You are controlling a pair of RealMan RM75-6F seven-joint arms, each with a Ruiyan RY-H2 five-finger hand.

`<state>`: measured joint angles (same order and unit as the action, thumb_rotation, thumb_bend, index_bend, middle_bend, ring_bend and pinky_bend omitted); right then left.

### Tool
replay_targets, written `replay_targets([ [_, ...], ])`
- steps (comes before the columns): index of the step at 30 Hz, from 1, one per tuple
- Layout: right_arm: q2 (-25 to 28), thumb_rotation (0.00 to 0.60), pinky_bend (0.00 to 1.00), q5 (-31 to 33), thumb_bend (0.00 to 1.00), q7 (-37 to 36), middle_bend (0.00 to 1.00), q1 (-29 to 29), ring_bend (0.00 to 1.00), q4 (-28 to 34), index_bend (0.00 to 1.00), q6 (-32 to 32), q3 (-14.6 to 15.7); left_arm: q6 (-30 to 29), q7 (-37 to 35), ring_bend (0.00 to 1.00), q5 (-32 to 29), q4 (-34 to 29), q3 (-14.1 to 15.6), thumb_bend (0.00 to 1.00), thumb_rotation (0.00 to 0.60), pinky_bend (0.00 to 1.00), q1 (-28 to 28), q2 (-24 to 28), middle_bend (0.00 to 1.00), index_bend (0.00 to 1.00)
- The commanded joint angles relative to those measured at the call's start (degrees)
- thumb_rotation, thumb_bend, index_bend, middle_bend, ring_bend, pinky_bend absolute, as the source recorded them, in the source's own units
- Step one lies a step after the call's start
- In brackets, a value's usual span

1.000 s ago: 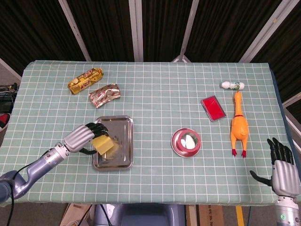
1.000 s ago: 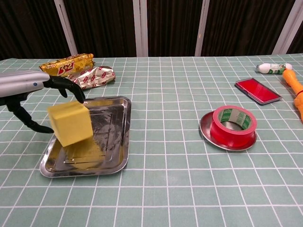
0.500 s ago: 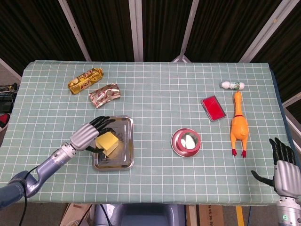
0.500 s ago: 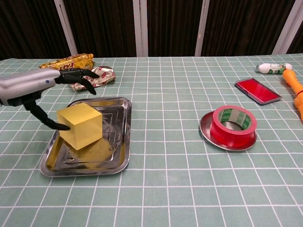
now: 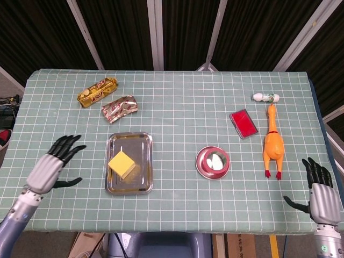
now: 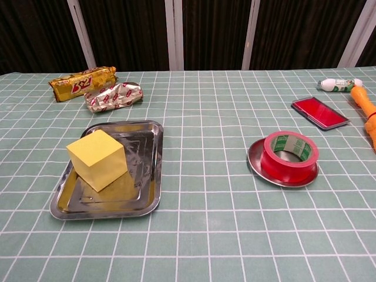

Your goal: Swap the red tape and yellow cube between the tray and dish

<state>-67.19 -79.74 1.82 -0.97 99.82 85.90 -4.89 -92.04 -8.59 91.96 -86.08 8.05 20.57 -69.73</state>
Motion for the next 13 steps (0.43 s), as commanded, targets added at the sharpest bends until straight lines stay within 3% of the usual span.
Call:
replay_targets([
  [1, -0.4, 0.600, 0.00, -4.9, 0.00, 1.2, 0.02, -1.0, 0.00, -2.1, 0.01, 0.2, 1.2, -4.7, 0.2, 0.00, -3.6, -2.0, 0.6, 0.00, 0.600, 0.05, -6.0, 3.1, 0.00, 0.18],
  [7, -0.4, 0.600, 0.00, -11.5, 0.00, 3.7, 0.02, -1.9, 0.00, -4.5, 0.01, 1.4, 2.9, -4.9, 1.2, 0.00, -3.1, -2.3, 0.1, 0.00, 0.600, 0.05, -7.9, 3.5, 0.00, 0.18],
  [13, -0.3, 0.600, 0.00, -13.6, 0.00, 5.1, 0.02, -2.2, 0.00, -5.3, 0.01, 2.0, 3.3, -2.4, 3.6, 0.00, -4.9, -4.5, -0.5, 0.00, 0.600, 0.06, -9.2, 4.7, 0.00, 0.19],
])
